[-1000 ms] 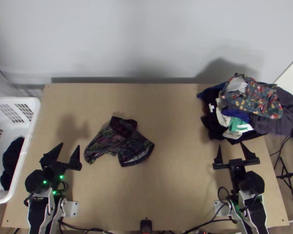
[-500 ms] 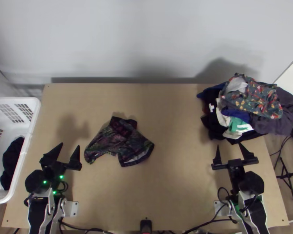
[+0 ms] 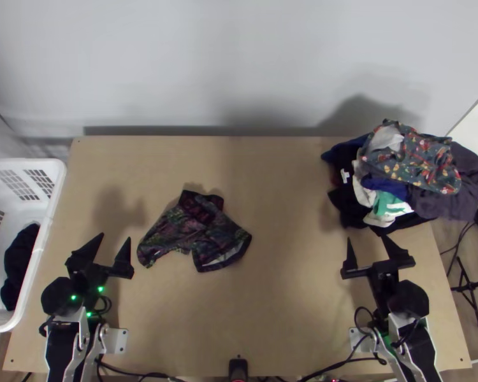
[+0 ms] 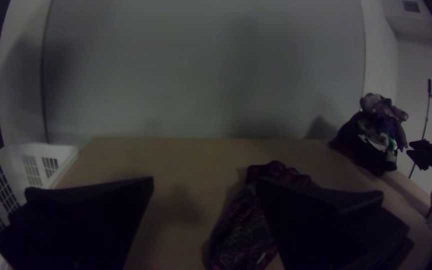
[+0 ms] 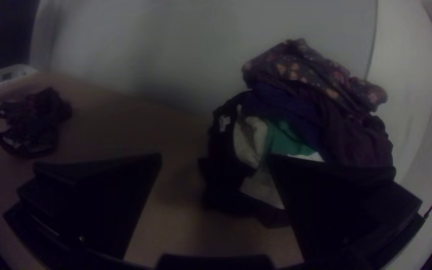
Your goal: Fold the t-shirt
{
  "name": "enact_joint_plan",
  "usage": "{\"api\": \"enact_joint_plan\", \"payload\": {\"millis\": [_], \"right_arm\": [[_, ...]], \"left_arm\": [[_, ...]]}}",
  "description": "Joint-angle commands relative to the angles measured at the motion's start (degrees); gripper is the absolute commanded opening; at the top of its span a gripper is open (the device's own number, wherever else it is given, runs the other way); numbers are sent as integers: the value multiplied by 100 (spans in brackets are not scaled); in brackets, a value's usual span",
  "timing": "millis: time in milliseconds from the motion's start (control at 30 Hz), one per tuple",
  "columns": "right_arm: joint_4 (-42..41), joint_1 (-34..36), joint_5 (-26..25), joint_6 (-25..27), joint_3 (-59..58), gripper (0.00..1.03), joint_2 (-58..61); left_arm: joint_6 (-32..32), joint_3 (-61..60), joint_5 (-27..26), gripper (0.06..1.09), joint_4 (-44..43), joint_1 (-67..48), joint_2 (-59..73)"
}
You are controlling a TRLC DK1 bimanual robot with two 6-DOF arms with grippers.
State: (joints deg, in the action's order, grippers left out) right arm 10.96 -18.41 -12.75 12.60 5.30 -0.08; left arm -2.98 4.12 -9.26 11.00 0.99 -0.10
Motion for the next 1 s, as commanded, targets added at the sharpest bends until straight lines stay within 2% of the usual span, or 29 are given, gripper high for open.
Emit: {"api": "enact_joint_plan", "payload": {"millis": [0, 133, 267, 400, 500, 600, 700, 833, 967], "right_arm": [[20, -162, 62, -56, -3, 98, -1], [3, 101, 62, 137, 6, 98, -1], [-182, 110, -8, 1183, 15, 98, 157], [-507, 145, -447, 1623, 15, 98, 430], [-1369, 172, -896, 2071, 182, 98, 878], [-1887, 303, -931, 2089, 771, 98, 2056], [-1826, 400, -983, 1825, 1746, 98, 3268], [-762, 347, -1142, 1350, 3311, 98, 3998], [152, -66, -1590, 1289, 4348, 98, 4297]], "left_arm": [[0, 1, -6, 105, -2, -91, 1], [8, 1, -6, 105, -2, -99, 1], [123, 10, -6, 105, -11, -99, 1], [342, 54, -50, 105, -186, -196, 1], [430, 124, -59, 105, -248, -258, 1], [430, 291, -59, 105, -476, -196, 89], [430, 616, -50, 105, -643, -143, 555], [457, 1548, -24, 105, -705, 173, 1636], [474, 2875, -15, 105, -213, 191, 2664]]}}
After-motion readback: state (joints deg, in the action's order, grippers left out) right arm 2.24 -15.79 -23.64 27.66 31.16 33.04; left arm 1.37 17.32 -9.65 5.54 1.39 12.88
